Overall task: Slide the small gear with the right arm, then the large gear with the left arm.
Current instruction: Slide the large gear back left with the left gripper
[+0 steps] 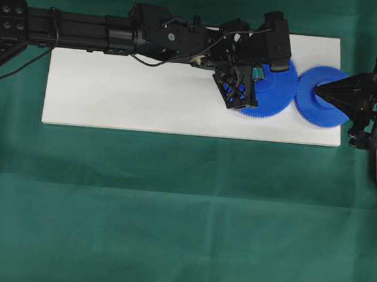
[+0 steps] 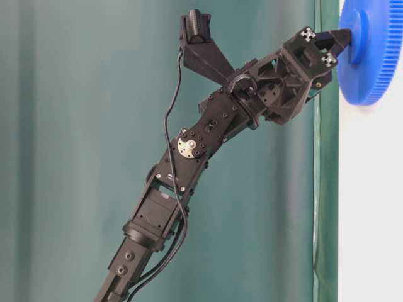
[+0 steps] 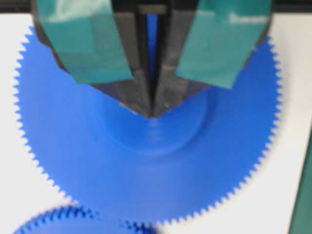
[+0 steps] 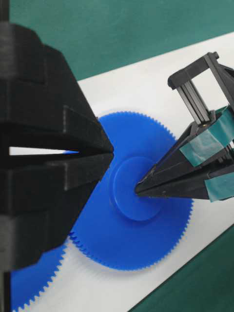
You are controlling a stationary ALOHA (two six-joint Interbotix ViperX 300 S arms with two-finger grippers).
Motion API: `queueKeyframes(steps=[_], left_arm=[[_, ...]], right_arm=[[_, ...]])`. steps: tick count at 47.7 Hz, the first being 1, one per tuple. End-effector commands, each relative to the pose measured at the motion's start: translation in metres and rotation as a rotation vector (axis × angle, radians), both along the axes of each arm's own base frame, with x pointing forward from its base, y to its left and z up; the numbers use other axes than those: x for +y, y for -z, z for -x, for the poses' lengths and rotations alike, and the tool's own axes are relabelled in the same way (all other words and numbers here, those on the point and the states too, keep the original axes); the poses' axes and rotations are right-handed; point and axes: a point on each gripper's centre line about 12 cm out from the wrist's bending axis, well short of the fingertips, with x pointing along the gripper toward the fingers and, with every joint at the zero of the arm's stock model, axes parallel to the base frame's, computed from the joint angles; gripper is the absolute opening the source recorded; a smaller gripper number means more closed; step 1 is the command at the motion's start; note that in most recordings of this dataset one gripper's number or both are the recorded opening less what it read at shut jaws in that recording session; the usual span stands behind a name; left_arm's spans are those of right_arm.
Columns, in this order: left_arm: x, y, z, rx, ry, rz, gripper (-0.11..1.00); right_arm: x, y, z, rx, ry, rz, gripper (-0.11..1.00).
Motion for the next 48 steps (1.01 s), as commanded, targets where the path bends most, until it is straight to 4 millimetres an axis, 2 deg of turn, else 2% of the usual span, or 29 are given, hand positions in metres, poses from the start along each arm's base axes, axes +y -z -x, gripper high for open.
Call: queueKeyframes(steps=[1,18,26,35,42,48], left_arm=[[-0.015,0.009,0.002,0.039,0.025,0.010,0.00],[-0.015,0.010,0.005,0.047,0.028,0.009,0.00],[-0.015,0.010,0.014,0.061,0.022,0.014,0.00],[-0.011,0.010,0.041,0.100,0.003,0.025,0.00],[-0.007,0.013,0.078,0.153,-0.026,0.041,0.00],[0.002,0.017,0.120,0.193,-0.076,0.061,0.00]], right_arm=[[0.000,-0.004,-0.002,-0.014,-0.005,0.003,0.50],[0.000,-0.004,-0.002,-0.016,-0.005,0.002,0.50],[0.000,-0.003,-0.001,-0.013,-0.005,0.001,0.50],[0.001,-0.001,0.000,-0.015,-0.004,0.000,0.50],[0.002,-0.001,0.003,-0.026,-0.007,0.000,0.50],[0.004,-0.001,0.005,-0.033,-0.012,0.003,0.50]])
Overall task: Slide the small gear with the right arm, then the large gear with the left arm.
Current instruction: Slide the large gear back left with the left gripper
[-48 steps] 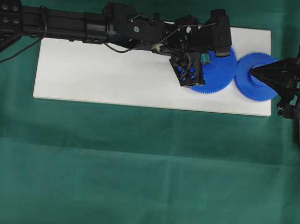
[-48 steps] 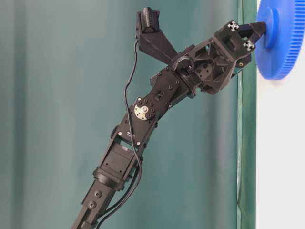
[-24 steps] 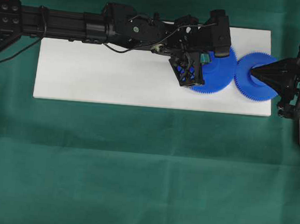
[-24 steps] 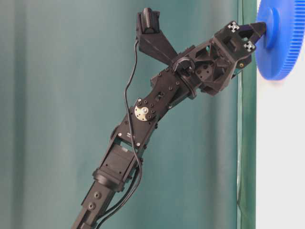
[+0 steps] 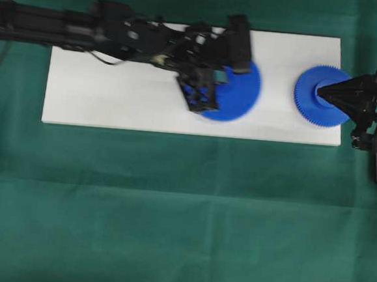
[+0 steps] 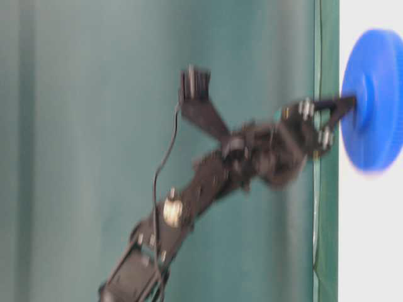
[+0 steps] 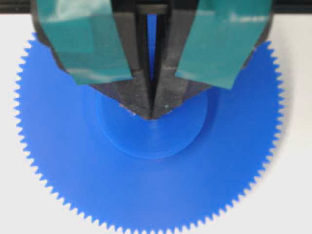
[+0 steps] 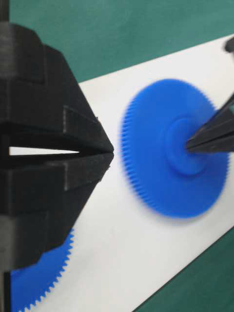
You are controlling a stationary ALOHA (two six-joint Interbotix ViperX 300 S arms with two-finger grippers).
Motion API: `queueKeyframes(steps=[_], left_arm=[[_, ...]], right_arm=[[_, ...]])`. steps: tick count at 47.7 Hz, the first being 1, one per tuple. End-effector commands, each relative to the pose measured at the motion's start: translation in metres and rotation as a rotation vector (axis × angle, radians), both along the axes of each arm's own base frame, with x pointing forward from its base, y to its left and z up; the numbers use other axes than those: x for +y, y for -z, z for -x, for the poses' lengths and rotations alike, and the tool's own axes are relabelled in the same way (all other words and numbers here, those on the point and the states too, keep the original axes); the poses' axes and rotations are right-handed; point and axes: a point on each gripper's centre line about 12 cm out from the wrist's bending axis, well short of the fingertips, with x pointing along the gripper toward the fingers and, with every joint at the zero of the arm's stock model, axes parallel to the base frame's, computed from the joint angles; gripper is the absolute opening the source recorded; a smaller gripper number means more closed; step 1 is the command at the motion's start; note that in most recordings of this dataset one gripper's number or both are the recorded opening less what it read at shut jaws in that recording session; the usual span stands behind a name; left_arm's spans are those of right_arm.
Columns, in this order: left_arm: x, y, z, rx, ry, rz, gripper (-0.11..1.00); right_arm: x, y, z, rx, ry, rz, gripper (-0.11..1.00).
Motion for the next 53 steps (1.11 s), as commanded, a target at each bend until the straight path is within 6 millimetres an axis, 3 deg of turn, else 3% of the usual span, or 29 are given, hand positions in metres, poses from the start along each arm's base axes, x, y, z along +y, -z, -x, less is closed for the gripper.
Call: queueKeyframes(steps=[1,13,34,53], left_arm=[[0.011,0.018,0.038,0.076,-0.053,0.025,0.00],[0.015,0.023,0.106,0.074,-0.177,0.062,0.00],[-0.004,0.028,0.185,0.102,-0.274,0.107,0.00],[-0.015,0.018,0.239,0.064,-0.380,0.133,0.00]], right_arm=[[0.001,-0.004,-0.001,-0.022,-0.009,0.002,0.50],[0.002,-0.004,0.001,-0.029,-0.007,0.002,0.50],[0.002,-0.004,0.001,-0.029,-0.007,-0.001,0.50],[0.003,-0.004,0.001,-0.028,-0.010,-0.003,0.50]])
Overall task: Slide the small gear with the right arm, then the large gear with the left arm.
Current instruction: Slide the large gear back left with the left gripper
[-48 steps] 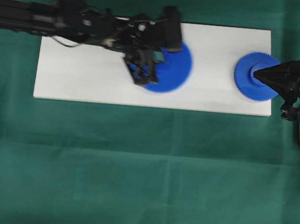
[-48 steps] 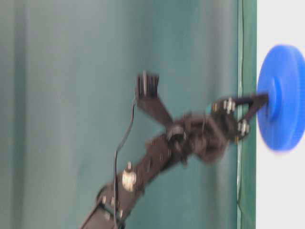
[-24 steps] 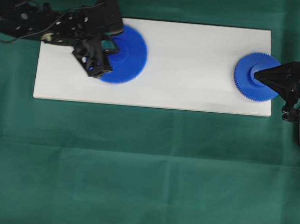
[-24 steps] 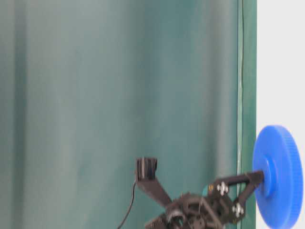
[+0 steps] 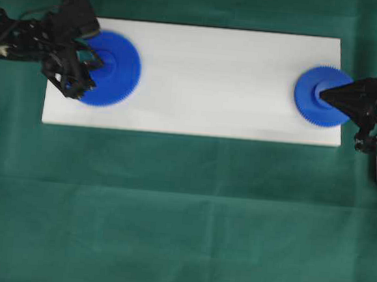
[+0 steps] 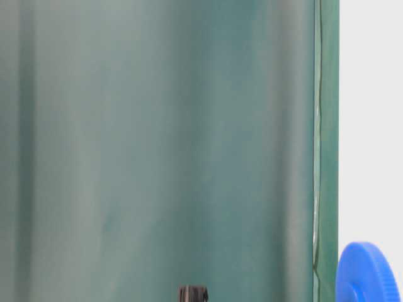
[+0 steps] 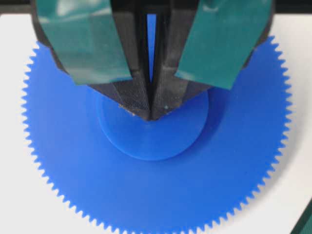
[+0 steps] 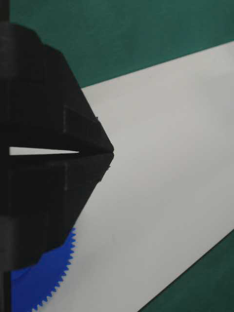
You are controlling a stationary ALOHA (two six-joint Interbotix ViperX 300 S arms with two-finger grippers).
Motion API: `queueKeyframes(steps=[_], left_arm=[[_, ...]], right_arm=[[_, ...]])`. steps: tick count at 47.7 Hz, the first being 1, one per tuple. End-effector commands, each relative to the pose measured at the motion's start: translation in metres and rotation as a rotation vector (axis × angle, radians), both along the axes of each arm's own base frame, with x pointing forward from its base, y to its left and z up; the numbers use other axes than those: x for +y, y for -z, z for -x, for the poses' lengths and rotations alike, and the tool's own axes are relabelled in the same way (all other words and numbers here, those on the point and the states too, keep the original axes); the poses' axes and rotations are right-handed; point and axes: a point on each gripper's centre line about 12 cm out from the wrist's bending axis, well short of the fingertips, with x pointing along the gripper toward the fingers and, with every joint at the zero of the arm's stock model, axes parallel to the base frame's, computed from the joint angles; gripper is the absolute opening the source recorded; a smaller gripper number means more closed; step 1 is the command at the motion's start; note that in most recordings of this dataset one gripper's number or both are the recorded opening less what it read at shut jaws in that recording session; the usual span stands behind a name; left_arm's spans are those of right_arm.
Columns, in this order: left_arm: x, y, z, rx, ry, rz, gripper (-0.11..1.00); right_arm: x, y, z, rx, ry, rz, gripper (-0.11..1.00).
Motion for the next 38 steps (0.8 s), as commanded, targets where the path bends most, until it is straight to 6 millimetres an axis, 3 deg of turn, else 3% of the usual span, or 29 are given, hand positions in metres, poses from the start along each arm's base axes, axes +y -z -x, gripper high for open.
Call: queueKeyframes(steps=[1,25,38], left_arm=[[-0.008,0.015,0.025,0.064,-0.012,0.030,0.00],[-0.009,0.002,0.027,0.015,-0.013,0.008,0.00],[-0.007,-0.025,0.018,-0.078,-0.001,-0.040,0.00]], right_arm=[[0.000,-0.004,-0.003,-0.013,-0.002,-0.001,0.50],[0.001,-0.005,-0.003,-0.014,-0.008,-0.003,0.50],[0.001,-0.005,-0.003,-0.017,-0.012,-0.002,0.50]])
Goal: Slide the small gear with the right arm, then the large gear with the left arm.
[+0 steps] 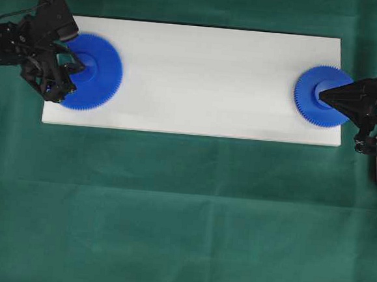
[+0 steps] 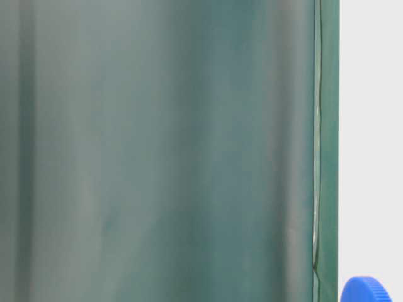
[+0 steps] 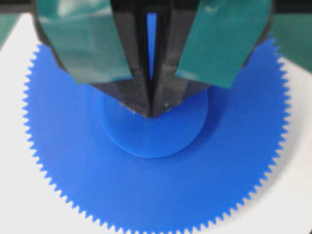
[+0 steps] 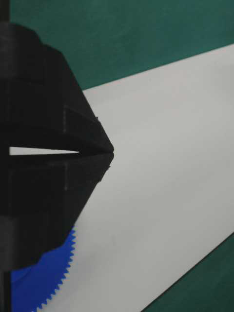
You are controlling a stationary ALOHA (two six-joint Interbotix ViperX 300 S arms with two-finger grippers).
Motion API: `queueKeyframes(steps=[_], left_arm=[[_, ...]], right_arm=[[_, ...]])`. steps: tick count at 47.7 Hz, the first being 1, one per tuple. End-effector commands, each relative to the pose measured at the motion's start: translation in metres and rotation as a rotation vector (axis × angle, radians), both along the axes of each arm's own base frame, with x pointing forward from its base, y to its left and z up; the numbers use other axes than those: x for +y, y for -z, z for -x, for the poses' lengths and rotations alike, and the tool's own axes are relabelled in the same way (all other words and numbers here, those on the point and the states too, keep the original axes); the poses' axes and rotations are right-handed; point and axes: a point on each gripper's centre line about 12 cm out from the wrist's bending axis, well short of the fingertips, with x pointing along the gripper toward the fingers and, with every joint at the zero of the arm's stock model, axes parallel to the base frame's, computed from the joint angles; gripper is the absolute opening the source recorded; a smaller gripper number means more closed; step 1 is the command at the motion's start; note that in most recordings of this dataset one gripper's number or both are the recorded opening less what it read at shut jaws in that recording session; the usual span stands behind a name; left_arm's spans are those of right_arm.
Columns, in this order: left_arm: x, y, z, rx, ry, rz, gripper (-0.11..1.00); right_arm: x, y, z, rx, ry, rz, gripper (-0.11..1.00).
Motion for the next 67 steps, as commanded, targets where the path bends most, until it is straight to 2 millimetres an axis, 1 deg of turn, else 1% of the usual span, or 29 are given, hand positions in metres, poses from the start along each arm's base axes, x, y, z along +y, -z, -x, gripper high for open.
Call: queueKeyframes(steps=[1,14,26,33,48,57,67], left_arm=[[0.001,-0.015,-0.004,-0.050,0.002,-0.023,0.00],[-0.006,-0.049,-0.003,-0.179,0.031,-0.084,0.00],[-0.014,-0.066,0.002,-0.269,0.062,-0.128,0.00],[-0.018,-0.068,0.003,-0.309,0.075,-0.145,0.00],[-0.022,-0.065,0.002,-0.314,0.088,-0.143,0.00],[-0.030,-0.069,-0.002,-0.337,0.131,-0.149,0.00],[-0.044,-0.069,-0.006,-0.345,0.189,-0.139,0.00]], right_arm=[[0.000,-0.005,-0.003,-0.018,-0.004,-0.001,0.50],[0.000,-0.006,-0.003,-0.020,-0.004,0.000,0.50],[0.000,-0.005,-0.003,-0.016,-0.006,0.000,0.50],[0.000,-0.006,-0.003,-0.018,-0.004,-0.001,0.50],[0.000,-0.007,-0.004,-0.025,-0.009,0.001,0.50],[0.001,-0.007,-0.004,-0.032,-0.012,0.002,0.50],[0.006,-0.007,-0.005,-0.043,-0.044,0.002,0.50]])
